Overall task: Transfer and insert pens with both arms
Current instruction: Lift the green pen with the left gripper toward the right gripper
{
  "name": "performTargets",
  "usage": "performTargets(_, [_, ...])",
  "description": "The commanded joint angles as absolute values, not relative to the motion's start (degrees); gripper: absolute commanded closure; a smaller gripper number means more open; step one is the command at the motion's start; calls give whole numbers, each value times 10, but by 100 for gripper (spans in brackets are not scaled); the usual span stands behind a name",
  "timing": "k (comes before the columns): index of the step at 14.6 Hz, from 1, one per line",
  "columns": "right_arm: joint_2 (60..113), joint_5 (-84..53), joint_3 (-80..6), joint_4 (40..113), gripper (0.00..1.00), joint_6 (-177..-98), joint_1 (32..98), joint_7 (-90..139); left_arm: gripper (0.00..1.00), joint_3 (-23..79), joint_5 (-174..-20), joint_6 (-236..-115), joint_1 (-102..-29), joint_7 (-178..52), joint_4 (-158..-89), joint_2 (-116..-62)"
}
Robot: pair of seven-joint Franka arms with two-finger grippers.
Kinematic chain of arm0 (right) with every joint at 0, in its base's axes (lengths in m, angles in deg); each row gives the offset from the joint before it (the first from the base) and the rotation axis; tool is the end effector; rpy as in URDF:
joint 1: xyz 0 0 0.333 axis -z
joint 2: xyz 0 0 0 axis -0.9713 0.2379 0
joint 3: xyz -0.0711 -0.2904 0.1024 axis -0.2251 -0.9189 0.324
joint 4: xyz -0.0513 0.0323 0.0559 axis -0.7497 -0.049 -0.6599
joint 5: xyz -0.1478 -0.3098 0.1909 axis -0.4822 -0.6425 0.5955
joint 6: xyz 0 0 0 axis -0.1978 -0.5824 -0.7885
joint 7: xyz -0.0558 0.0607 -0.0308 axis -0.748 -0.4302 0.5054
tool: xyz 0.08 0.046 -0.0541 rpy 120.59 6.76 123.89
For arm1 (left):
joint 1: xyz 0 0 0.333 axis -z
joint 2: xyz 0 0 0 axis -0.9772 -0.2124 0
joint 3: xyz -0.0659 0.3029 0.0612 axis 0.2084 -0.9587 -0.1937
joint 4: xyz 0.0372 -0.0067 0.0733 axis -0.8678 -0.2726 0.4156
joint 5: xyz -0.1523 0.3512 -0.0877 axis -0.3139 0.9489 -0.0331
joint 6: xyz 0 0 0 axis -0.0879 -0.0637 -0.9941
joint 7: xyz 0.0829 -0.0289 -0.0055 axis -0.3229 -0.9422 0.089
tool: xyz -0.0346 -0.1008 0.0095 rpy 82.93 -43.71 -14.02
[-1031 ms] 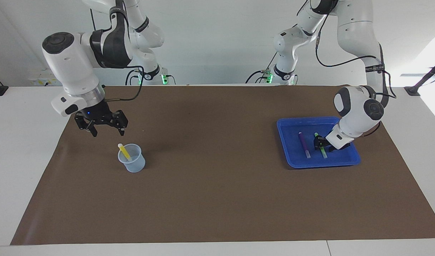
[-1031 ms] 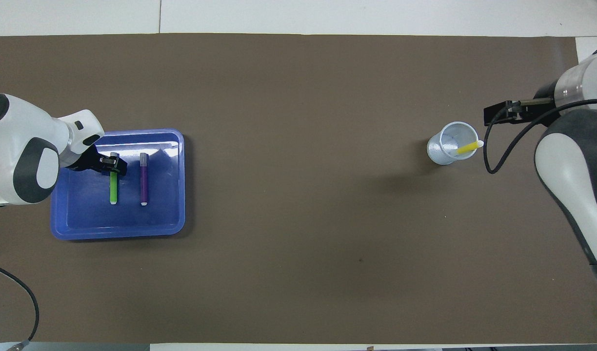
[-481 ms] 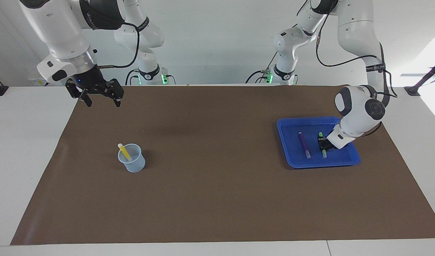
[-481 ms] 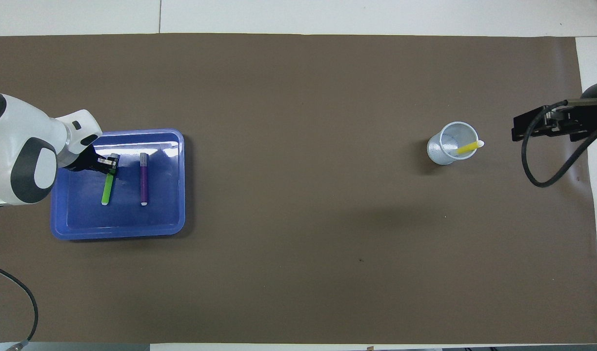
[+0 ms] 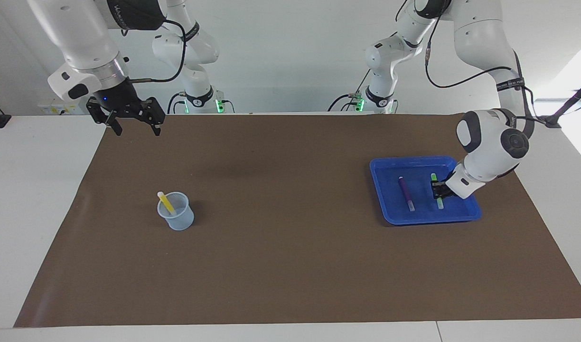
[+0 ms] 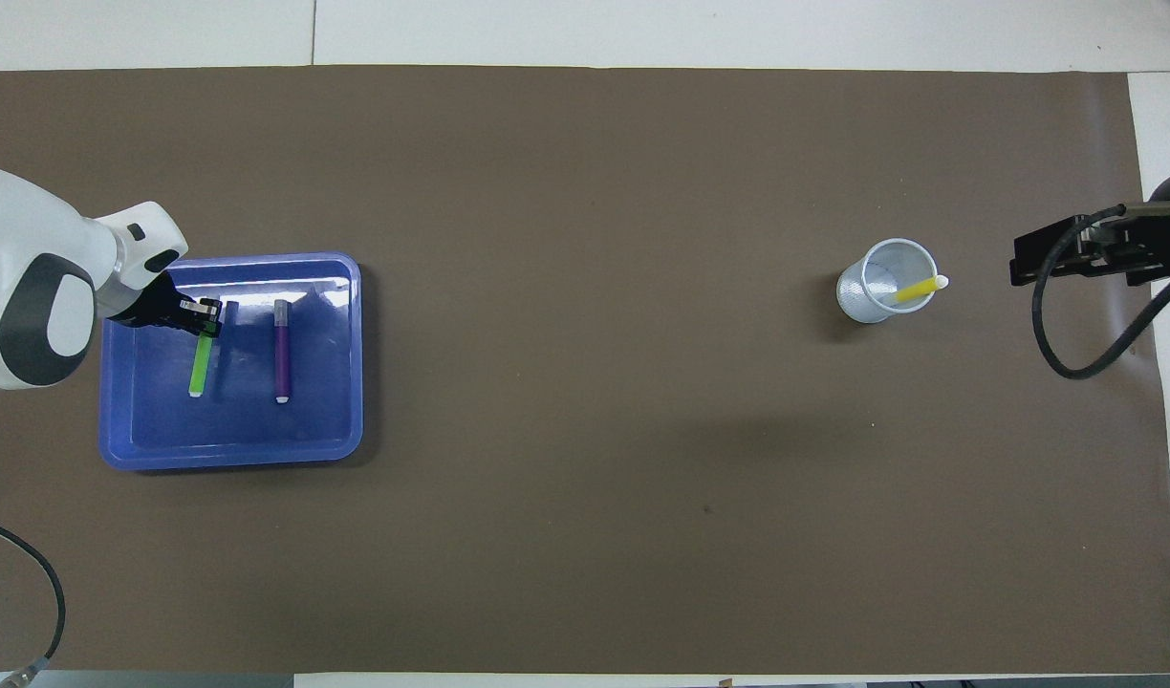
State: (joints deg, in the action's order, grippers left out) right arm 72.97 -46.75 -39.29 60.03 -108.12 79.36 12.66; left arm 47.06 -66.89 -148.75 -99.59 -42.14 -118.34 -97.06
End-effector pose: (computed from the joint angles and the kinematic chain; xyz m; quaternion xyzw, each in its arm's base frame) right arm 0.5610 0.0151 0.6284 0.9998 -0.0146 -0.0078 0.0073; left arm 0.6119 0.0181 0.3638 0.9945 -0.0613 -0.0800 0.0279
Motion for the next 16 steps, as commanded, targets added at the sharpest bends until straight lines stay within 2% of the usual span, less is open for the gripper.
performTargets(1, [722, -463, -389, 607, 0, -1077, 797, 123, 100, 469, -714, -1399, -974, -482, -1105, -971])
performTargets(4, [721, -462, -390, 606, 0, -1073, 797, 125, 100, 469, -765, -1318, -951, -587, -1039, -967])
performTargets(8, [721, -462, -397, 606, 0, -1071, 786, 125, 100, 480, -863, -1256, -922, -772, -994, -957])
performTargets(11, [721, -462, -423, 606, 0, -1071, 756, 124, 100, 512, -949, -1261, -921, -982, -992, -928])
performTargets(16, [717, -462, -423, 614, 0, -1082, 754, 117, 100, 555, -1069, -1307, -914, -1248, -1015, -906])
